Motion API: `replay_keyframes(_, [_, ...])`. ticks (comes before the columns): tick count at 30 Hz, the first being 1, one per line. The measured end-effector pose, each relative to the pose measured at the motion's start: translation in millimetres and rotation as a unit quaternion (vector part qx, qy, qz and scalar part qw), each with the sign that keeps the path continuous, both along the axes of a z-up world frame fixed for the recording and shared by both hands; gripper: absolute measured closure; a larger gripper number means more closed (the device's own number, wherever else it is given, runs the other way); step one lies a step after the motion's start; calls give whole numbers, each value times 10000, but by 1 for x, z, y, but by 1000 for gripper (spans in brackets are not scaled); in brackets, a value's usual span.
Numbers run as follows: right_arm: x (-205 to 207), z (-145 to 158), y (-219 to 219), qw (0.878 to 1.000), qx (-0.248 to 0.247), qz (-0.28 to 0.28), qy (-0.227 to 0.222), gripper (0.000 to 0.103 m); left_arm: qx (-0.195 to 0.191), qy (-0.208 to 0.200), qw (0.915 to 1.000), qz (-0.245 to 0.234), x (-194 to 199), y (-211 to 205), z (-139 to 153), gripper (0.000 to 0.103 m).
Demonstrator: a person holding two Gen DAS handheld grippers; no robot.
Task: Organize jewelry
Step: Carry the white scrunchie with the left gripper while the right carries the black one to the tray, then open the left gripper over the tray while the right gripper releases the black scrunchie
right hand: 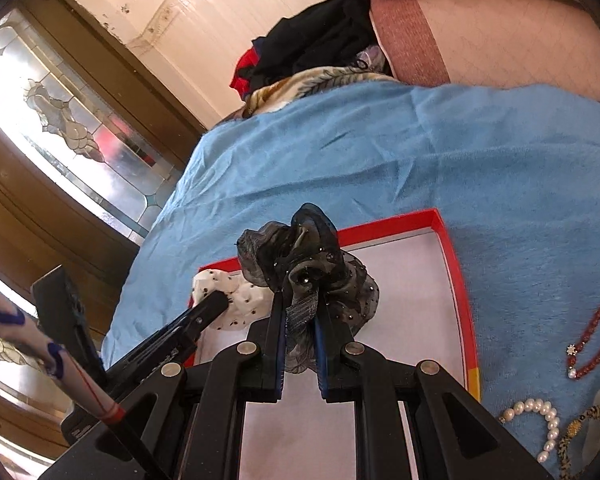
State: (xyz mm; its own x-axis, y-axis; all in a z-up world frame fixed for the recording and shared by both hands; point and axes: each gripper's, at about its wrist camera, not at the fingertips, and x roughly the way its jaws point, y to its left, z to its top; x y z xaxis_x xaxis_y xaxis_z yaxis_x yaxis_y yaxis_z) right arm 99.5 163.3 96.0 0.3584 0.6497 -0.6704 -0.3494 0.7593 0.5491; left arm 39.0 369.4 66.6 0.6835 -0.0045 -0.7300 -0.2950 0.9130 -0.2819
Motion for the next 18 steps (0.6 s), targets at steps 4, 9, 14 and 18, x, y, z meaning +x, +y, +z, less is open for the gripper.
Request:
replay_keyframes(4, [7, -13, -3, 9998, -44, -83, 170, 87, 13, 150, 9999, 39, 1, 1, -4, 81])
replay_keyframes(9, [14, -22, -9, 9994, -96, -178, 285, 81, 72, 160, 9998, -24, 1, -5, -3, 55])
replay_keyframes(14, [14, -19, -10, 9994, -184, -188, 208, 56, 140, -4, 9999, -46, -2, -10, 6, 43])
replay_keyframes(18, [10, -11, -10, 9997, -186, -121, 127, 51, 163, -158, 9997, -55, -4, -11, 14, 41])
